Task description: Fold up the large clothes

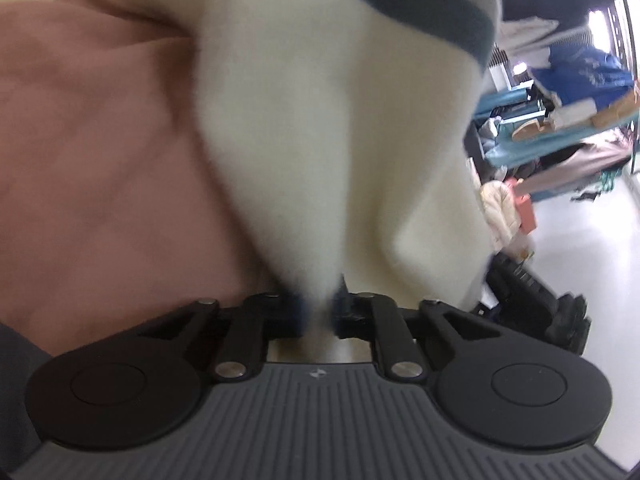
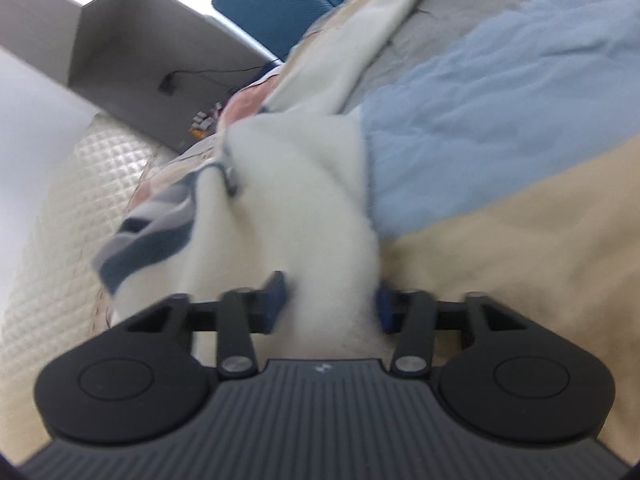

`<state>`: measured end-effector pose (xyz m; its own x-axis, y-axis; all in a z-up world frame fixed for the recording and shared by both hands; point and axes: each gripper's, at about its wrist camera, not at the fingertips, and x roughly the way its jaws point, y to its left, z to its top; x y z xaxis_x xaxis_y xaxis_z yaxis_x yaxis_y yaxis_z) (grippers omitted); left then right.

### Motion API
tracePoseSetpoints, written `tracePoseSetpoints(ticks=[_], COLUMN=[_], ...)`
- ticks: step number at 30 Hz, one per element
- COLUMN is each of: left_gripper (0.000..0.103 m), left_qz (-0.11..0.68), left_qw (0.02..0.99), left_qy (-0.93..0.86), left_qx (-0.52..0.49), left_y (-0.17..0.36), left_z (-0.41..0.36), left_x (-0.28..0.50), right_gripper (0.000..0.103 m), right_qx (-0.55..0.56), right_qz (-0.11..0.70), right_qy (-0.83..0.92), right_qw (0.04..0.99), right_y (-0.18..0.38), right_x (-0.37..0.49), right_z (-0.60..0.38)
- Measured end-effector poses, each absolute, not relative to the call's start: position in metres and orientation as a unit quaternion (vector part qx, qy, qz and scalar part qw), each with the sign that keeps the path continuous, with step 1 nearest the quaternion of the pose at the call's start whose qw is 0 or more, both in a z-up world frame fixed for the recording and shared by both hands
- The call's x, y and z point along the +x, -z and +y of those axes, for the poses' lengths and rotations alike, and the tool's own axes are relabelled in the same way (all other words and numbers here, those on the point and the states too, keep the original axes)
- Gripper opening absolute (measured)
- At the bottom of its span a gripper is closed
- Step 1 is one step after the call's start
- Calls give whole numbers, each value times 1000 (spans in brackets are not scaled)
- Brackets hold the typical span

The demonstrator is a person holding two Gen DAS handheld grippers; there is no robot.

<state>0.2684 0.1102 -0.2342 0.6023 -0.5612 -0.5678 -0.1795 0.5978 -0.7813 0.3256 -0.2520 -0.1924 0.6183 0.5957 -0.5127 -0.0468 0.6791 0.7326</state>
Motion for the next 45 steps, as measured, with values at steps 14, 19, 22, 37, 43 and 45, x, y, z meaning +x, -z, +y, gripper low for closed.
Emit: tracePoseSetpoints(ticks=[14,19,22,37,43,45], left_gripper=[9,10,11,59,63,69], left_qz=[269,324,366,376,349,320], left_qw=[833,830,818,823,876,897], left_qy=[75,3,-25,-37,-82,-93], left_qx=[-478,-454,-442,-425,-322,-291], left_y=[139,158,175,183,146,126], left_z=[188,195,196,195,181,179], left_x=[182,158,161,193,181,172], right_gripper=[13,13,14,55,55,55], right_qx=[285,263,210,227,191,194], right_qz=[336,387,412,400,356,346], right_qy=[-275,-245,-218,-217,-207,-208], right_qw=[855,849,860,861,891,894], right_y=[123,135,142,143,129,122], right_x=[240,220,219,225,238,245], right_z=[-224,-210,-197,-193,-188,-188])
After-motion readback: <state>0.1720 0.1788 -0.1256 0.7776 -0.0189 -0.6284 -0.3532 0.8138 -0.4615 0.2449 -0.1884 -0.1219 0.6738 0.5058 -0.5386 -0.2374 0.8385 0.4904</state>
